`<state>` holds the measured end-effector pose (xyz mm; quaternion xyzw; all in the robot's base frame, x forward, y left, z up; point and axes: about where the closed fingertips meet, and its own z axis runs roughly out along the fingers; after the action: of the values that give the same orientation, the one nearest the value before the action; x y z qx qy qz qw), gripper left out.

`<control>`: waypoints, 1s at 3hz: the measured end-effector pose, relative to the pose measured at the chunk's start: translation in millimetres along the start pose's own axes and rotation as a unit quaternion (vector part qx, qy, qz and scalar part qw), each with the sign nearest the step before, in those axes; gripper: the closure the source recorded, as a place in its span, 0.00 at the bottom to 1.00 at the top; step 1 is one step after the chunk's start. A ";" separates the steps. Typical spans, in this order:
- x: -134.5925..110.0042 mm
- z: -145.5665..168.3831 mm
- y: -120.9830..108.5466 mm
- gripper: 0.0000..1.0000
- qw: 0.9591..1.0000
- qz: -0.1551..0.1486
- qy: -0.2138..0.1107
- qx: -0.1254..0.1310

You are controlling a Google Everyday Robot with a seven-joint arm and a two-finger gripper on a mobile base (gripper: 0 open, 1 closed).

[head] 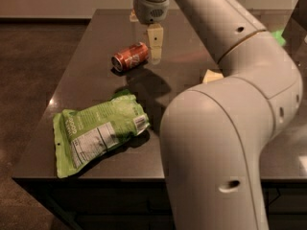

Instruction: Pick coke can

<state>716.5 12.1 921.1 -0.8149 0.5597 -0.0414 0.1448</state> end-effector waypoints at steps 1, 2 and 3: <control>-19.0 25.1 -13.8 0.00 0.999 -0.040 0.004 -0.020; -25.6 41.8 -21.0 0.00 0.997 -0.065 0.010 -0.031; -29.1 59.4 -25.2 0.00 0.995 -0.082 0.018 -0.045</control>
Offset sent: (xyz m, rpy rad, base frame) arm 0.0091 0.0308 -0.0361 -0.1748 0.1503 0.1863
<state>742.1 58.6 874.2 -0.8628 0.4949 -0.0428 0.0939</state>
